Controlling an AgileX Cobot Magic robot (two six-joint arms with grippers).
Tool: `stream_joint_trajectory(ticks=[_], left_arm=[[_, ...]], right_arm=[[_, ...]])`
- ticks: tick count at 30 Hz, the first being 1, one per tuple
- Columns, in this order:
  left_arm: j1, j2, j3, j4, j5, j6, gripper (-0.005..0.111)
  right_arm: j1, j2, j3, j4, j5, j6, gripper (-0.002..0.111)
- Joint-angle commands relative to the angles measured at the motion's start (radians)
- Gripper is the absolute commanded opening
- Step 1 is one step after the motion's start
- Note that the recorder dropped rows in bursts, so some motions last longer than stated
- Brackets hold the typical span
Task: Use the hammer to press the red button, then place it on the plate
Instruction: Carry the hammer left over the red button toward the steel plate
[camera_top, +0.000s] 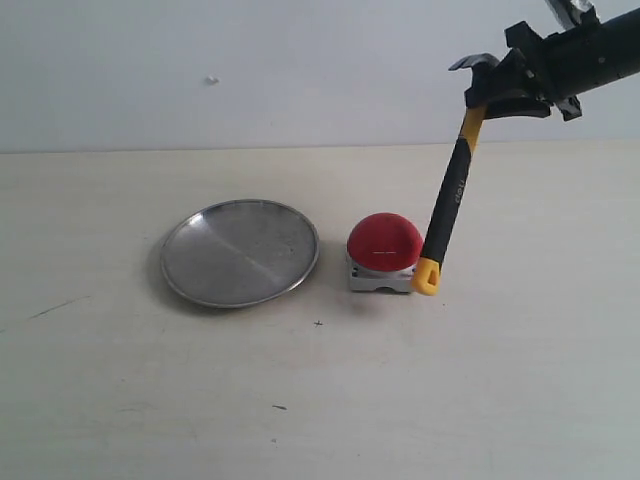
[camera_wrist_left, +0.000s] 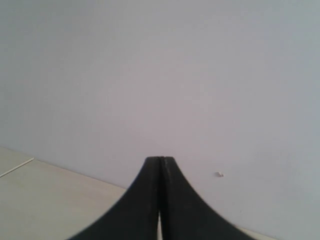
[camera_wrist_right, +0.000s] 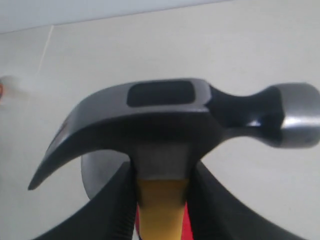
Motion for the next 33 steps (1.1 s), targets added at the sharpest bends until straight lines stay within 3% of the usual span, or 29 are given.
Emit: stream_joint_trajectory(ticks=[1, 18, 24, 33], left_arm=[[0.003, -0.005, 0.0, 0.001, -0.001, 0.0, 0.0], [0.003, -0.005, 0.0, 0.001, -0.001, 0.0, 0.0], [0.003, -0.005, 0.0, 0.001, -0.001, 0.0, 0.0], [0.003, -0.005, 0.0, 0.001, -0.001, 0.0, 0.0]], right_arm=[[0.003, -0.05, 0.063, 0.201, 0.006, -0.088, 0.0], [0.029, -0.099, 0.456, 0.563, 0.006, -0.429, 0.0], [0.122, -0.099, 0.528, 0.706, 0.006, -0.501, 0.0], [0.285, -0.107, 0.528, 0.706, 0.006, -0.507, 0.0]])
